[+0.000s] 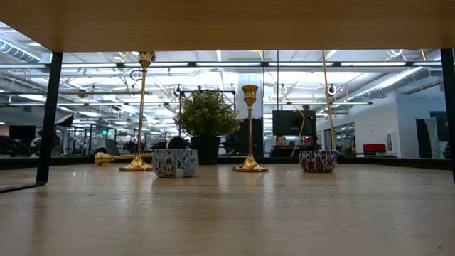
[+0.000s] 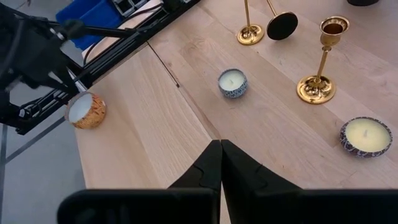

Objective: Pick & Place candle stick holders
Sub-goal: Put the yellow scented candle on the shelf

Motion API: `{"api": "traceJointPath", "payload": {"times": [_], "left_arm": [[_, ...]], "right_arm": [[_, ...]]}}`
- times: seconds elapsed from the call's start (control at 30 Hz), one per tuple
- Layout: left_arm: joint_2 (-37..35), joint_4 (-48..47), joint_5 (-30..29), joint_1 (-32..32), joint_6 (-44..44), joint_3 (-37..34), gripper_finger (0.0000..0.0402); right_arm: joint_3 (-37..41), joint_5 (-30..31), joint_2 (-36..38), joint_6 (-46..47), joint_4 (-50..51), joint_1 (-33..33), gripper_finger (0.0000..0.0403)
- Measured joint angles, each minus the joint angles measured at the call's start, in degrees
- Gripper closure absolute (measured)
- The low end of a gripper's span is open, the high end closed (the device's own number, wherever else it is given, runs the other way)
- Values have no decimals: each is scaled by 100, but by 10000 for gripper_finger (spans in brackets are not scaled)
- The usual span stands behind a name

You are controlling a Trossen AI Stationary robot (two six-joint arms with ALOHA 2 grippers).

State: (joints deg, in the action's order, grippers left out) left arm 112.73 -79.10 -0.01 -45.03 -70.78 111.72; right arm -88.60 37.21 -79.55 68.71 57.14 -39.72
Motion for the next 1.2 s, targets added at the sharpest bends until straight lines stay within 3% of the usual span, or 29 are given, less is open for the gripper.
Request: {"api": "traceJointPath", "payload": {"times": [0.37,0.57,0.7,0.9,1.2], "left_arm": [[-67,-179,-95,-1,-25,-52,402],[-369,-632,-641,151,-6,-52,401],[-576,-85,-967,460,521,-52,401],[-417,1236,-361,896,1554,-50,401],[-6,1343,0,977,1994,-52,402]], "right_arm": [[0,0,0,0,-35,28,403],[0,0,0,-60,-118,73,403],[0,5,0,-164,-230,101,403],[0,-10,0,-192,-247,146,403],[0,-20,0,-192,-245,144,403]]}}
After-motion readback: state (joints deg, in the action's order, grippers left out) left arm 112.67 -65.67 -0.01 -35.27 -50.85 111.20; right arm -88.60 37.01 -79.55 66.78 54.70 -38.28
